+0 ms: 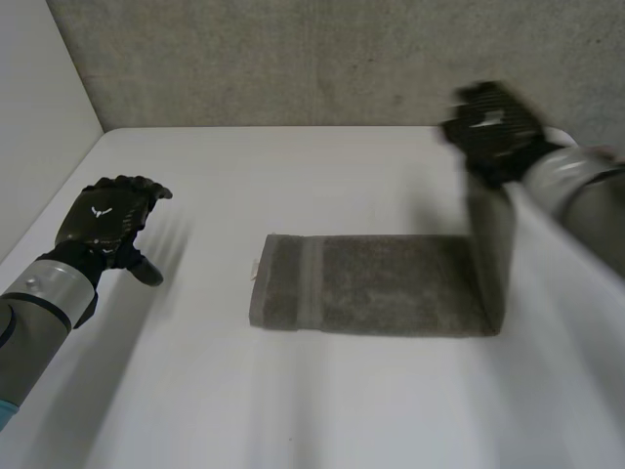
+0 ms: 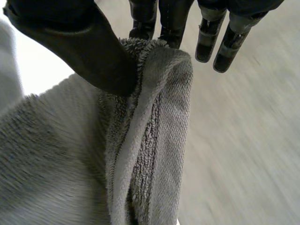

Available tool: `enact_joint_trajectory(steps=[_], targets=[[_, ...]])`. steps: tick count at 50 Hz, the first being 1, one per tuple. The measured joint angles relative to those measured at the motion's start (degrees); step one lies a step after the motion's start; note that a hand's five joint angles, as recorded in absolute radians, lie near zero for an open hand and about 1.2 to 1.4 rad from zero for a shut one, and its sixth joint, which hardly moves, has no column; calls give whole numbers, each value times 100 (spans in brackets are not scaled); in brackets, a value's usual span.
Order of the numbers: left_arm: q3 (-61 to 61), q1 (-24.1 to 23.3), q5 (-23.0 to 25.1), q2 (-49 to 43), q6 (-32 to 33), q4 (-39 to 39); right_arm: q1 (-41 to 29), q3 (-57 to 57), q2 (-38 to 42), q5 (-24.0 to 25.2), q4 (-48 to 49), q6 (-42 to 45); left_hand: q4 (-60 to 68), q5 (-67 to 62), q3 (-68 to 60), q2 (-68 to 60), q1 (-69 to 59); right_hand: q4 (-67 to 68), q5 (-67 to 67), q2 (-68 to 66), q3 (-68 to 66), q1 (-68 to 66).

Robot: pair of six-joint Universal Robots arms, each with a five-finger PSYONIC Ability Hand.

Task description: Fold the towel.

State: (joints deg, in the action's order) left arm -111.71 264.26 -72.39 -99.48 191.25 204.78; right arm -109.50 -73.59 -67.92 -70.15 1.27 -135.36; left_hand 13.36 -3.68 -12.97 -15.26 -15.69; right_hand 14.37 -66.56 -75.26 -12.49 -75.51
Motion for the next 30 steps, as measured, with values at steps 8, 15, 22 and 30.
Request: enact_joint_trajectory(steps=[8,15,22,30], targets=[[-6,3,-21,-34,0,10,-2012,502,1461,-517,386,3,0,0,0,0,0,0,0,0,0,0],[-6,-30,-34,-145,4,34,-2575,770,2296,-574,422,-20,0,2,0,0,0,0,2937,2905,0,2924],[69,-127,-34,-186,-4,38,-2454,463,1901,-746,413,-330,0,3,0,0,0,0,6299,5918,0,5967],[435,-737,-39,-182,-129,31,-1371,-838,393,-701,403,-1285,0,3,0,0,0,0,6305,6093,0,6178]])
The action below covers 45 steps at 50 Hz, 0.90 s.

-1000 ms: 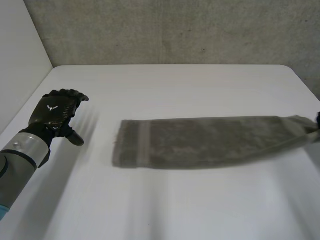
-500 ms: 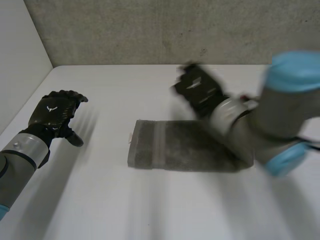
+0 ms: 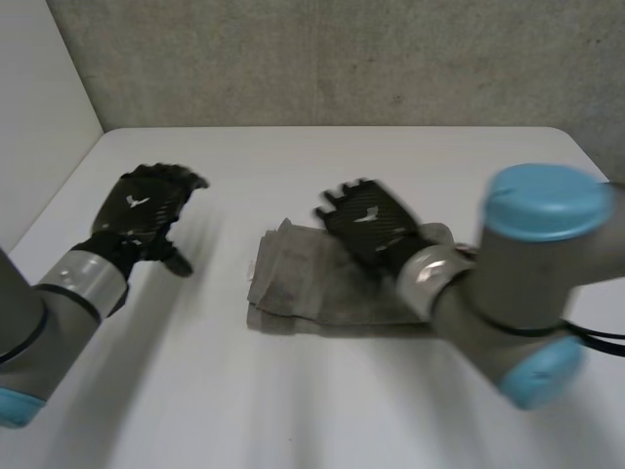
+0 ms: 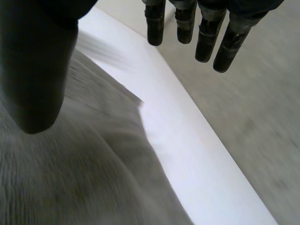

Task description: Fold the towel.

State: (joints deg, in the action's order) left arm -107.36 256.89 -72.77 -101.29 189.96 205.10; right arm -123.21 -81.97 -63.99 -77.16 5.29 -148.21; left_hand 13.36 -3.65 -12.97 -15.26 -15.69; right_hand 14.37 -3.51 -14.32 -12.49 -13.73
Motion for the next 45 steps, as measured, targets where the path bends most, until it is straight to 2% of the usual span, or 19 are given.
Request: enact_joint_trajectory(steps=[5,9,14,19,30,39,45], targets=[[327,-566,-15,-28,-169,-9,896,-1012,-810,360,35,-482,0,0,0,0,0,0,0,0,0,4],[595,-963,-33,-158,-300,-5,1629,-1785,-1213,843,83,-728,0,-2,0,0,0,0,0,0,0,22],[846,-1312,-51,-473,-350,3,2216,-2413,-1302,1345,193,-837,0,-3,0,0,0,0,-179,-139,0,-175],[1025,-1574,-146,-904,-349,4,2638,-2811,-1140,1736,477,-845,0,-3,0,0,0,0,-943,-745,0,-801],[1065,-1638,-331,-1483,-317,6,2794,-2899,-535,1867,942,-749,0,-3,0,0,0,0,-2848,-2776,0,-2847],[1038,-1591,-347,-1703,-312,0,2906,-2951,-452,1863,1210,-736,0,-3,0,0,0,0,-6209,-5739,0,-6001],[954,-1550,-408,-1555,-326,-23,3163,-3021,-512,2031,1101,-609,0,-3,0,0,0,0,-6246,-5756,0,-6042]])
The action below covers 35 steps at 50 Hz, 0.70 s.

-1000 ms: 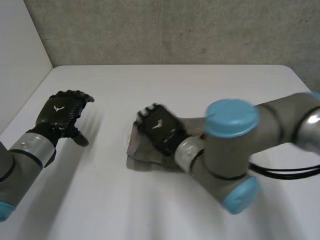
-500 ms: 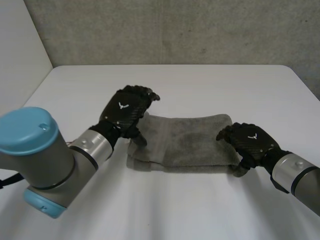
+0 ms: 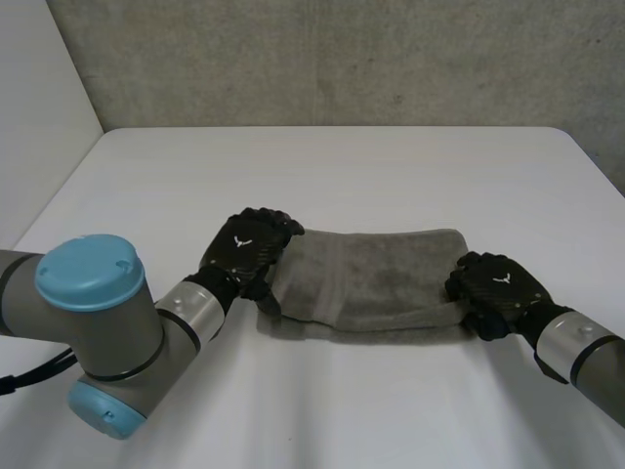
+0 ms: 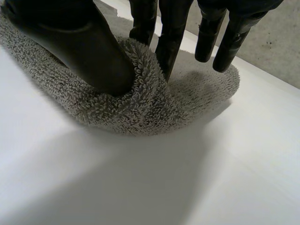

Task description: Fold the towel.

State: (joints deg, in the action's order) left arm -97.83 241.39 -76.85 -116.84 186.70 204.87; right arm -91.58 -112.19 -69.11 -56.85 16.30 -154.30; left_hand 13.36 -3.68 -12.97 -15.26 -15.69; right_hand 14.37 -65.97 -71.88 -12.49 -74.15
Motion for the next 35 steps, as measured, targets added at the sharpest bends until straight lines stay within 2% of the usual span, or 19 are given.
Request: enact_joint_trajectory(steps=[9,14,22,30,35], targets=[[-353,138,-93,639,-28,-39,849,196,-519,654,-1409,1286,0,0,0,0,0,0,-1,-1,0,-13],[-478,184,-94,844,-29,-23,849,726,-772,816,-2237,1800,0,0,0,0,0,0,-3,-34,0,-44],[-433,268,-109,904,-31,14,-489,1864,-895,657,-2671,1899,0,0,0,0,0,0,-32,-88,0,-54],[-350,398,-185,892,-40,26,-2720,3042,-58,-405,-2588,1910,0,0,0,0,0,0,-32,-116,0,-87],[-340,487,-292,891,-45,27,-3683,3639,789,-900,-2517,1922,0,1,0,0,0,0,-33,-116,0,-108]])
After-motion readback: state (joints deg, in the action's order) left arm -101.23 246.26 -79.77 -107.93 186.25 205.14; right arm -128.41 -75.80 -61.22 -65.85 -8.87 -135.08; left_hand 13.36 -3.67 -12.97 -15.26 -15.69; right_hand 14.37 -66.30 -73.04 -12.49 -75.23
